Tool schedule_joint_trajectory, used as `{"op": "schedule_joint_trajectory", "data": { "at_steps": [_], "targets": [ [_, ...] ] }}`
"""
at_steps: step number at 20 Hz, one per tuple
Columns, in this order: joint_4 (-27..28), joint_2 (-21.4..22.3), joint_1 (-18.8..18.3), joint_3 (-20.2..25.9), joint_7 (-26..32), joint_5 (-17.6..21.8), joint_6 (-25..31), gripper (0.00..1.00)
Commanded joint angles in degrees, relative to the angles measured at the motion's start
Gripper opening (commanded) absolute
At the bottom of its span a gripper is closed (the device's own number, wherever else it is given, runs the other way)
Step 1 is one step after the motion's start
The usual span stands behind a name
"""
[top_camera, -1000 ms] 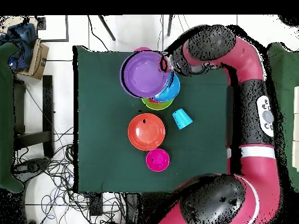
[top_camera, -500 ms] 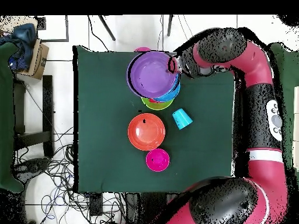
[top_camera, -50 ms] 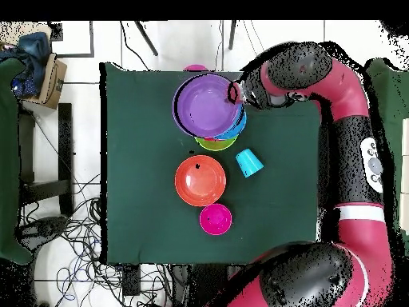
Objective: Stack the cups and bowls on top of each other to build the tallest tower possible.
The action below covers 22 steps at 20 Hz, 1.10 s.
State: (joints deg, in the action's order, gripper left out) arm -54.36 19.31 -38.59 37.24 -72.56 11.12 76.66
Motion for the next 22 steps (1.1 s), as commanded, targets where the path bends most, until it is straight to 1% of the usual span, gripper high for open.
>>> {"op": "schedule_joint_trajectory", "data": {
  "at_steps": [1, 2, 5, 7, 12, 22],
  "targets": [
    [-6.3, -1.5, 0.8, 1.3, 15.9, 6.5, -6.3, 0.0],
    [-6.7, -1.5, 0.7, 1.4, 15.9, 6.9, -7.1, 0.0],
    [-10.4, -0.6, -0.3, 1.7, 16.1, 9.1, -13.6, 0.0],
    [-12.4, -0.1, -1.1, 2.2, 16.5, 9.9, -15.3, 0.0],
    [-15.4, 0.6, -2.4, 2.9, 17.6, 11.4, -16.6, 0.0],
    [-15.3, 0.2, -3.1, 4.5, 17.4, 13.0, -15.4, 0.0]
  ]
}}
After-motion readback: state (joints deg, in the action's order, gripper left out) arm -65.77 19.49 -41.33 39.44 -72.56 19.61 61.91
